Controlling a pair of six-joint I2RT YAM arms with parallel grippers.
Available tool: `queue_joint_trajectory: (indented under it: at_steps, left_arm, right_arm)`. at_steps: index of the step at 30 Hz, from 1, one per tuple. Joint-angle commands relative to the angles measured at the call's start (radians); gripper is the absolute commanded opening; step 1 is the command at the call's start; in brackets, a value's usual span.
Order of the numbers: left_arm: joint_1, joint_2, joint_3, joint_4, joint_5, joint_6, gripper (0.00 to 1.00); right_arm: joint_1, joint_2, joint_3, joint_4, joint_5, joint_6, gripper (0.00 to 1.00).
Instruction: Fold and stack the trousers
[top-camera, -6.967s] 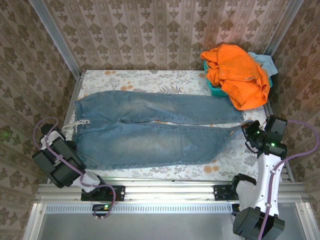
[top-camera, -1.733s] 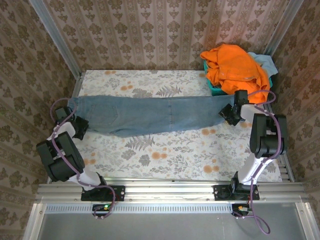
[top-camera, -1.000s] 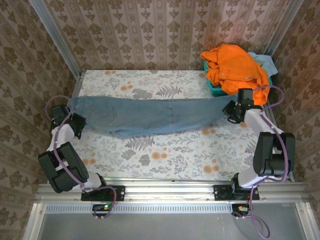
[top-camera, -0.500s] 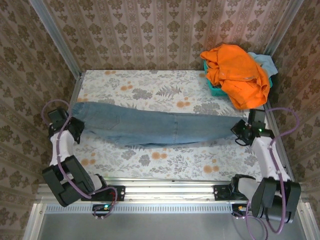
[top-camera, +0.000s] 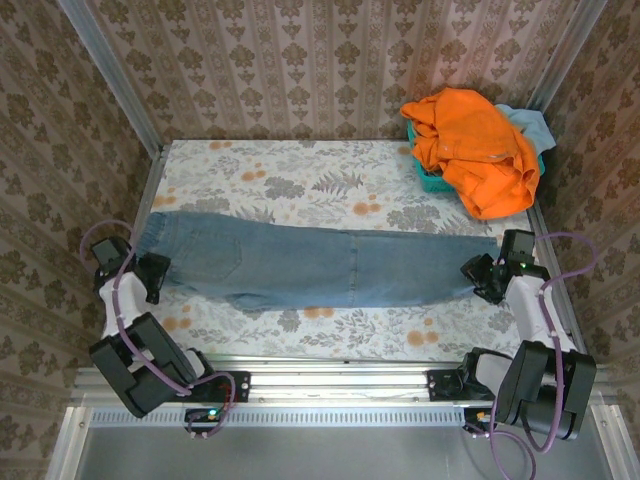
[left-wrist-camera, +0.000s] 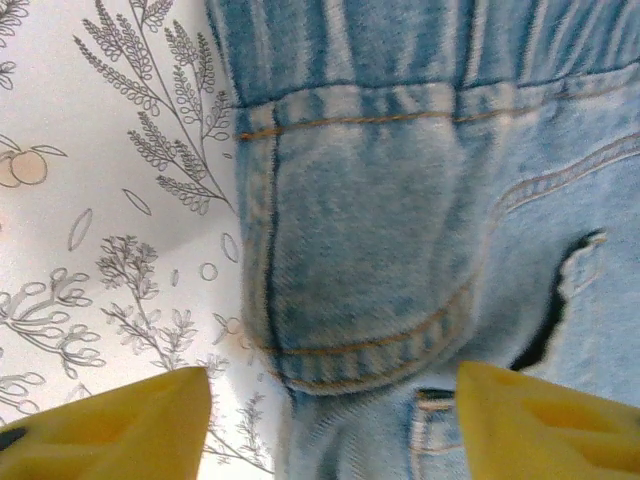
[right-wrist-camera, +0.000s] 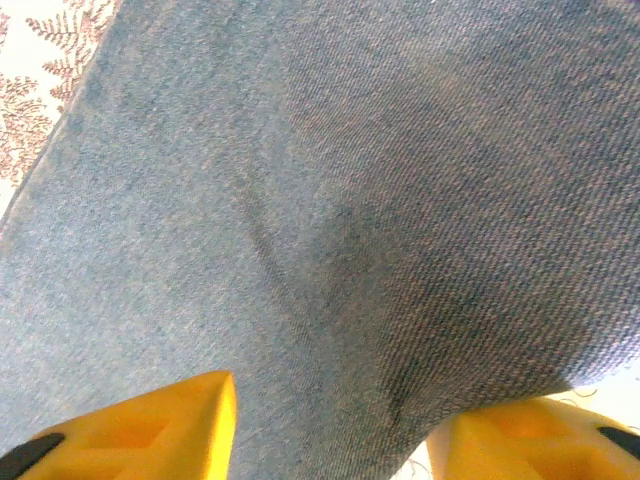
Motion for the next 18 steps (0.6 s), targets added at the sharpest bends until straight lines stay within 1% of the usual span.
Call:
queue_joint_trajectory:
  at_steps: [1,3,4,5,6,9,12,13,15,18]
  left_arm:
    - [-0.054,-0.071,0.099,-0.072,-0.029,0.026,0.89]
    - [-0.091,-0.099,0.148,-0.120,-0.030,0.051,0.90]
    - [-0.114,-0.112,0.156,-0.121,-0.026,0.056,0.92]
    - [-0.147,-0.116,0.168,-0.120,-0.016,0.061,0.93]
    - [-0.180,-0.115,0.181,-0.122,-0.004,0.063,0.92]
    - [-0.308,-0.076,0.218,-0.098,0.008,0.065,0.92]
    - [-0.431,0.009,0.252,-0.056,0.005,0.083,0.92]
    - [-0.453,0.044,0.266,-0.056,0.006,0.092,0.92]
    - [-0.475,0.108,0.264,-0.042,0.008,0.099,0.92]
    - [-0.487,0.177,0.201,0.071,0.055,0.075,0.91]
  right_arm:
    - [0.011,-0.042,0.062,-0.057,-0.029,-0.014,0.59]
    - [0.031,-0.079,0.079,-0.081,-0.037,-0.016,0.60]
    - [0.057,-0.092,0.089,-0.086,-0.039,-0.015,0.61]
    - [0.098,-0.095,0.111,-0.090,-0.030,-0.015,0.62]
    - [0.160,-0.085,0.139,-0.097,-0.004,-0.012,0.62]
    - [0.327,0.014,0.222,-0.077,0.032,-0.007,0.64]
    - [0.434,0.154,0.323,-0.085,0.078,-0.030,0.60]
    - [0.455,0.181,0.348,-0.089,0.097,-0.029,0.60]
    - [0.495,0.218,0.354,-0.045,0.092,-0.023,0.62]
    - [0.573,0.320,0.369,0.008,0.049,-0.012,0.62]
